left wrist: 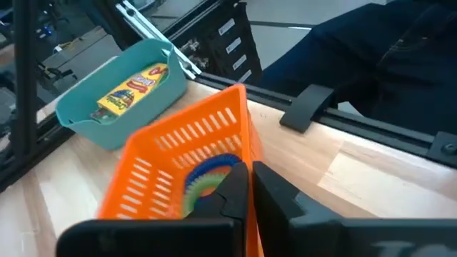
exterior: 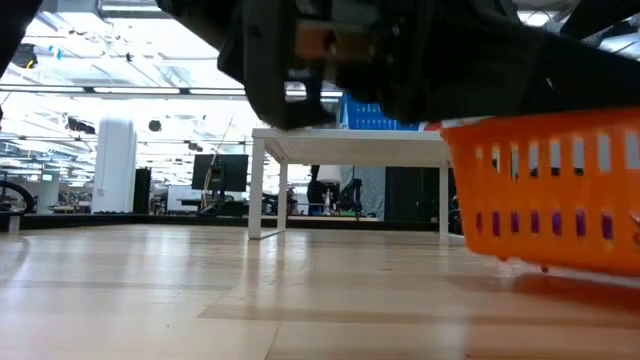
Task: Pick & Place Office Desk Supplies
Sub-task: Put the orange bin on the shelf
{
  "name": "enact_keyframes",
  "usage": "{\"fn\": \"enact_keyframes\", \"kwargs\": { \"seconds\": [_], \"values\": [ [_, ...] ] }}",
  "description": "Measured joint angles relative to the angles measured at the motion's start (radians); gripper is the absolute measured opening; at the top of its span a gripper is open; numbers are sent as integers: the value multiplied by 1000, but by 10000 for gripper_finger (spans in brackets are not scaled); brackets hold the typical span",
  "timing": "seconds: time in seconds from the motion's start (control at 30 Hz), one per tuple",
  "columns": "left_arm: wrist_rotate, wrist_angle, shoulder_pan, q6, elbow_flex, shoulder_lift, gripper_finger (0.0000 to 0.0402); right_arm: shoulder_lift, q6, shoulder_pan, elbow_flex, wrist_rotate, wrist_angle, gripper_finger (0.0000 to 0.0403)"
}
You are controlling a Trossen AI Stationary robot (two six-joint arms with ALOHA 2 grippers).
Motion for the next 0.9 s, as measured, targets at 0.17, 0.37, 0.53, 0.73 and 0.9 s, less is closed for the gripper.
{"fn": "enact_keyframes", "kwargs": {
  "seconds": [0.17,0.37,0.53,0.73,0.9],
  "values": [
    [-20,-44,0,1,-20,-29,4,0,0,0,0,0,2,113],
    [-43,-83,0,1,-33,-32,5,0,-2,0,0,-1,4,113],
    [-44,-87,0,2,-33,-32,20,0,-2,0,0,-17,6,113],
    [-45,-83,0,0,-33,-32,79,0,-2,0,0,-19,7,113],
    [-45,-63,-4,0,-33,-32,125,0,-2,0,0,-19,7,113]
  ]
}}
